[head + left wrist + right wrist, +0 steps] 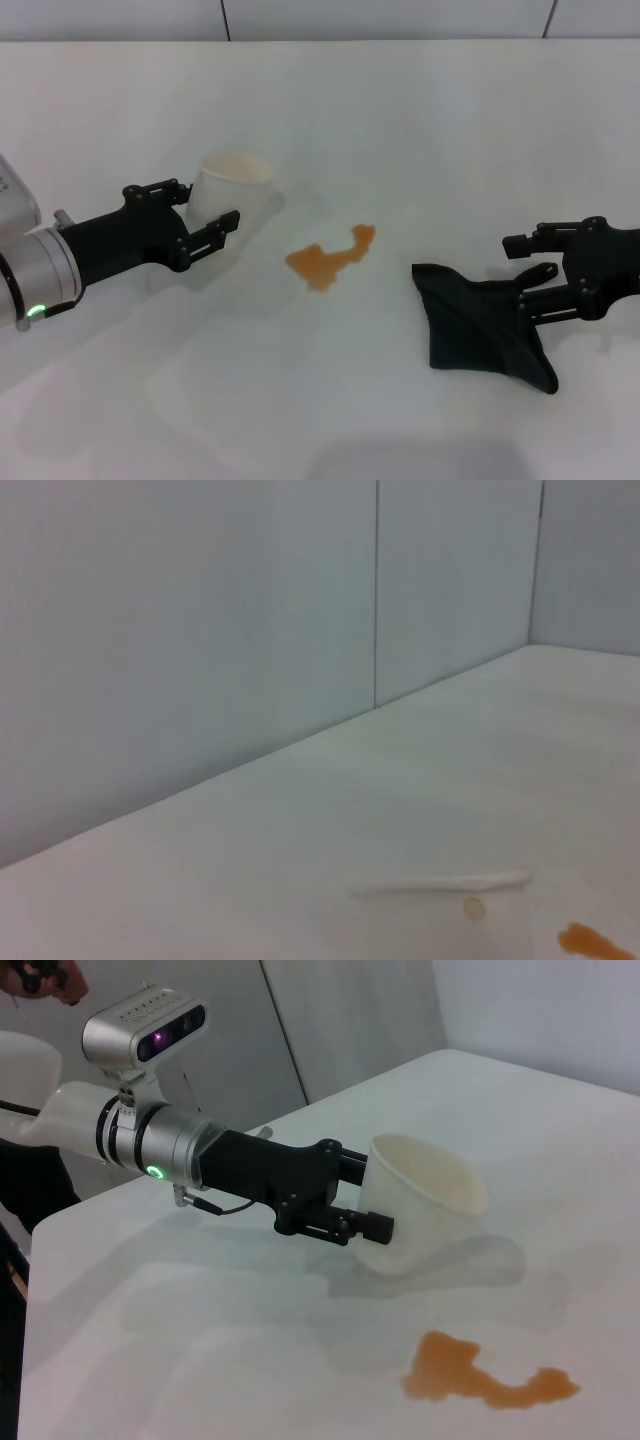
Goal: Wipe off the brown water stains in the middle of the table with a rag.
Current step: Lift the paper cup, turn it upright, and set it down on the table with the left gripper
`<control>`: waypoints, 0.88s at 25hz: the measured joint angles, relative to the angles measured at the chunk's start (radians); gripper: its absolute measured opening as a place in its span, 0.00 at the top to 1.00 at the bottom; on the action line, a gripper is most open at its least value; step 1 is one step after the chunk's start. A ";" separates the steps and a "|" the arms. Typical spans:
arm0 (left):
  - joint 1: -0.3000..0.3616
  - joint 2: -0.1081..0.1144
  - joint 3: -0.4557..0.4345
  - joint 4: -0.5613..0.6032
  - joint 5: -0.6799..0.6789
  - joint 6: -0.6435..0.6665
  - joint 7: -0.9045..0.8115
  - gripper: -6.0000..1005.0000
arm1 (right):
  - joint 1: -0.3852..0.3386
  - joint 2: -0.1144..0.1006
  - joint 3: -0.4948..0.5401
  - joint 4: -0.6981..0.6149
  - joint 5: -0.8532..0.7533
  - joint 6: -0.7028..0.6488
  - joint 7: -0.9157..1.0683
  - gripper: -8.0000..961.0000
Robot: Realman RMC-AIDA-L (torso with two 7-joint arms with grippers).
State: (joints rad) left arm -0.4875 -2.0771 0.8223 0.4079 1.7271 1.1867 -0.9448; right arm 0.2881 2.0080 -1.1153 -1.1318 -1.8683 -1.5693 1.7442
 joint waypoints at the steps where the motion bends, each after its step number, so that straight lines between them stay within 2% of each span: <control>1: 0.000 0.000 0.000 0.000 0.001 0.000 0.000 0.46 | 0.000 0.000 0.000 -0.001 0.000 -0.001 0.000 0.14; 22: 0.006 0.005 0.028 0.012 0.039 0.008 -0.004 0.46 | 0.000 0.000 0.000 -0.004 0.000 -0.005 0.005 0.14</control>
State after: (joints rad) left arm -0.4818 -2.0724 0.8499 0.4203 1.7662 1.1945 -0.9490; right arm 0.2884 2.0080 -1.1152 -1.1359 -1.8684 -1.5741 1.7490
